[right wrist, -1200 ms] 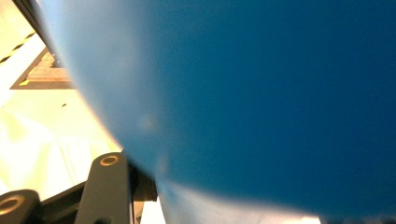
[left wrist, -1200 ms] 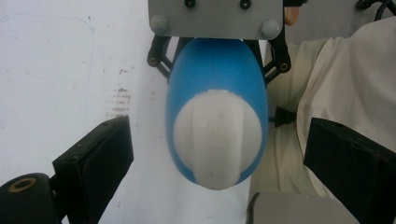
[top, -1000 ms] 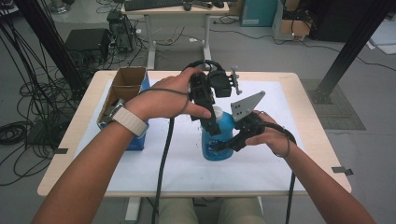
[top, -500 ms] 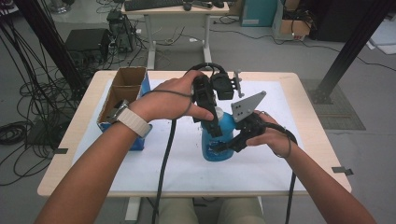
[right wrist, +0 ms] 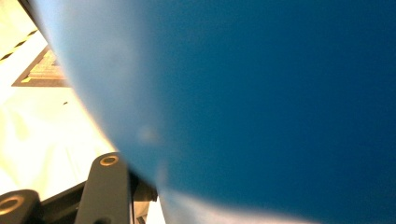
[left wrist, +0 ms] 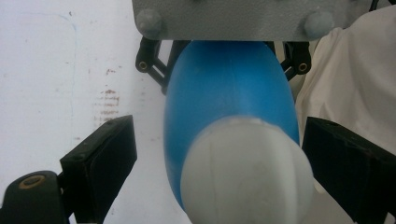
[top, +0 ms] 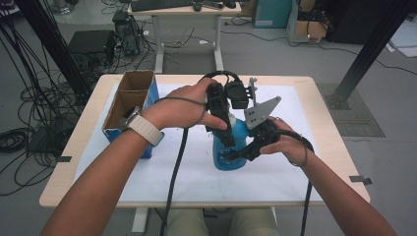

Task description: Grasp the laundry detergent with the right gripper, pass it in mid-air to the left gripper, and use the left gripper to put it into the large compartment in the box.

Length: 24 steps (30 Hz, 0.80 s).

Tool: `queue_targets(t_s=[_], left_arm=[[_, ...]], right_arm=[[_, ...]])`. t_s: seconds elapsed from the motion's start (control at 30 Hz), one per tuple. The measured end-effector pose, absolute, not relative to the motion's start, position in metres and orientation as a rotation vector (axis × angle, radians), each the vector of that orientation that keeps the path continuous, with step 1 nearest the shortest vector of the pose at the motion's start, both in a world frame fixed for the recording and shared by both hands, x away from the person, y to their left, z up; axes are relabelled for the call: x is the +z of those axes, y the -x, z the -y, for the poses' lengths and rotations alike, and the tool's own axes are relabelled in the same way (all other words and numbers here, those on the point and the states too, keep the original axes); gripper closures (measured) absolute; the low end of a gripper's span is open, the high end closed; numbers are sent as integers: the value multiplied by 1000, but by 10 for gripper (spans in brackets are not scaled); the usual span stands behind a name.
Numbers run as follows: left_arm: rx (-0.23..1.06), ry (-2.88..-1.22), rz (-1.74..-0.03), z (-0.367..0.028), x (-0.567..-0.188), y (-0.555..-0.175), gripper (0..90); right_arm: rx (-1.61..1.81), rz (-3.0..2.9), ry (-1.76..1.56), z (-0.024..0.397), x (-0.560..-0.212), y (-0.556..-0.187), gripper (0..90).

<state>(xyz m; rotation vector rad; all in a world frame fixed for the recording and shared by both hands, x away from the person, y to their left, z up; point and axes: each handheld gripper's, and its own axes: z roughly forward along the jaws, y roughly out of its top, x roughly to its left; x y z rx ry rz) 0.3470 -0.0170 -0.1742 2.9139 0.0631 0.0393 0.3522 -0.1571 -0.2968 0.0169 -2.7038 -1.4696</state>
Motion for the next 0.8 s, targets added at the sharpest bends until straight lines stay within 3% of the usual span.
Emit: queue_targets(t_s=[0.8], left_arm=[[5,-2928,-3,19,-181,-347,246]], right_arm=[[-1473,2701,-18,156,-298,-350,425]])
